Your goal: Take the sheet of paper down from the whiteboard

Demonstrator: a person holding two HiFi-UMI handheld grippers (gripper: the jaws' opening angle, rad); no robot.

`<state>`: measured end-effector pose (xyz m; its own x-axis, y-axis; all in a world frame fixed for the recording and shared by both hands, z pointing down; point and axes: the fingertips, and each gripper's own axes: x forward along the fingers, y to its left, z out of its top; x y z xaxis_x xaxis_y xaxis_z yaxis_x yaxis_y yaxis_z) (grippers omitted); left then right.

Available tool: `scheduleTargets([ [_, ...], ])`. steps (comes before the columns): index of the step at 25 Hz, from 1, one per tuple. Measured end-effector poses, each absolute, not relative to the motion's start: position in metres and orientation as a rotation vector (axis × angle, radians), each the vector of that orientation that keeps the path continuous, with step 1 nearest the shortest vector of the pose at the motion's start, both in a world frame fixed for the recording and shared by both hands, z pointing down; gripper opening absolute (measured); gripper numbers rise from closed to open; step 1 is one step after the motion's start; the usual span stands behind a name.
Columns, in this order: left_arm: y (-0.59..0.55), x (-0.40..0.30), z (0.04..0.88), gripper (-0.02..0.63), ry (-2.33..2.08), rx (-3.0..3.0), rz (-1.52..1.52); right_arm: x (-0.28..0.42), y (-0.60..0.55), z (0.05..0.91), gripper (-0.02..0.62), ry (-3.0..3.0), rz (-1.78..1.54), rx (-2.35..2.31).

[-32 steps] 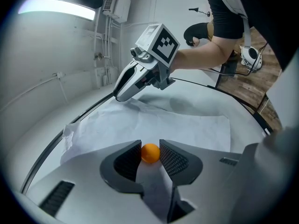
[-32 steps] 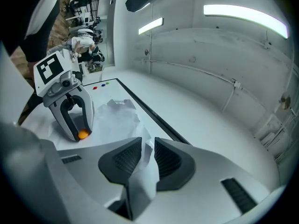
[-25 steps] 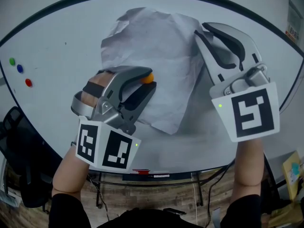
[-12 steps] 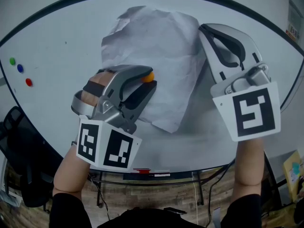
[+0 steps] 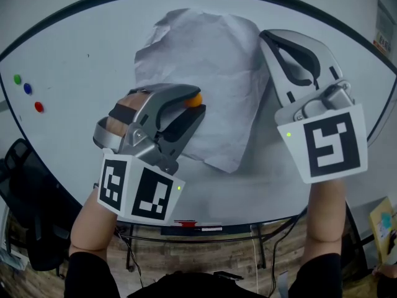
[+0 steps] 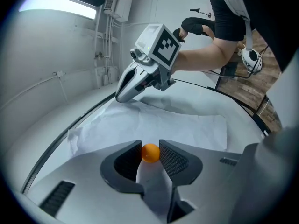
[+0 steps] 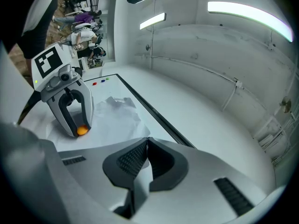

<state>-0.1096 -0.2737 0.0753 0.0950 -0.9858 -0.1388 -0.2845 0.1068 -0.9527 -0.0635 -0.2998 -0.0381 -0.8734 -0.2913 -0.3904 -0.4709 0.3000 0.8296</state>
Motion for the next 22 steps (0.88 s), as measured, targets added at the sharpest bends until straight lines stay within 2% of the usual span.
scheduleTargets([
  [11,-0.233,-0.073,0.06,0.13,1.305,-1.339,-0.81,-0.063,-0.3,-0.03,0.018,2.391,1.651,-0.721],
  [22,-0.206,-0.07,0.049,0.13,1.321,-1.262,-0.819,-0.05,-0.309,-0.014,0.018,2.416,1.644,-0.729],
])
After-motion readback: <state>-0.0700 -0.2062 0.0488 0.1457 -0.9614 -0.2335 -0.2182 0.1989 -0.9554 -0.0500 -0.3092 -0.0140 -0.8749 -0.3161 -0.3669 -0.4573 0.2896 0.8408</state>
